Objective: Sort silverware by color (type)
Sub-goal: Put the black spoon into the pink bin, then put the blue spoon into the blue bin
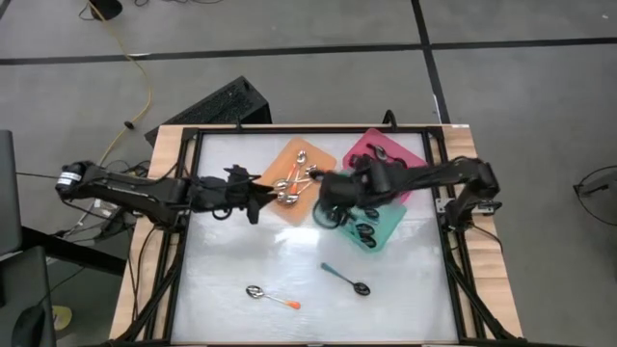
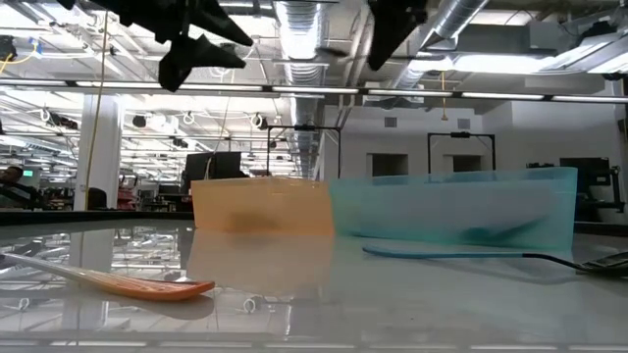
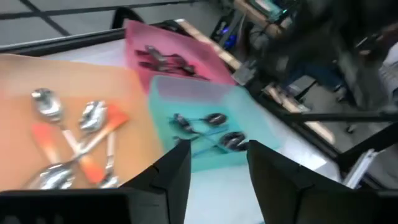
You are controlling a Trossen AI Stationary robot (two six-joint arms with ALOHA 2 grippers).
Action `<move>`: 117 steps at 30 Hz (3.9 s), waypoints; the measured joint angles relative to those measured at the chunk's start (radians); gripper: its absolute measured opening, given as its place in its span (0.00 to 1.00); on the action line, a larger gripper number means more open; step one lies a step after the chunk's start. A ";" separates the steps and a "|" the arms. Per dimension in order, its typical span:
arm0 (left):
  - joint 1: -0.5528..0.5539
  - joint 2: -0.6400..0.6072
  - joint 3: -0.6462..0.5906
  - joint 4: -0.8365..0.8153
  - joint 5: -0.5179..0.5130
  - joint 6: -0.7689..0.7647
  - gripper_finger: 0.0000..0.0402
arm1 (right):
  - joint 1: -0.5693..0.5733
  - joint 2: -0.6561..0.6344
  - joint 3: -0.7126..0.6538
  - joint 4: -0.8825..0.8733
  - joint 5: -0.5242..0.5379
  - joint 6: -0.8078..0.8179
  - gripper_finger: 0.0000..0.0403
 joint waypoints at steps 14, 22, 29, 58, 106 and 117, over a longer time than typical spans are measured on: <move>0.035 -0.035 0.000 -0.054 -0.067 -0.008 0.36 | -0.240 -0.651 -0.742 0.379 -0.086 -0.026 0.02; 0.051 -0.035 0.000 -0.037 -0.260 -0.044 0.36 | -0.453 -0.859 -1.176 0.733 -0.213 -0.091 0.02; 0.117 -0.035 0.000 -0.019 -0.269 -0.078 0.36 | -0.681 -0.793 -1.350 0.997 -0.413 -0.211 0.02; 0.161 -0.036 -0.001 -0.064 -0.183 -0.019 0.36 | -0.936 -0.413 -1.284 1.202 -0.636 -0.383 0.17; 0.003 -0.175 0.312 -0.276 0.388 0.332 0.36 | 0.395 -0.460 -0.848 1.216 -0.092 0.461 0.30; -0.142 -0.189 0.312 -0.273 0.325 0.367 0.36 | 0.417 -0.169 -0.794 1.546 -0.116 0.528 0.30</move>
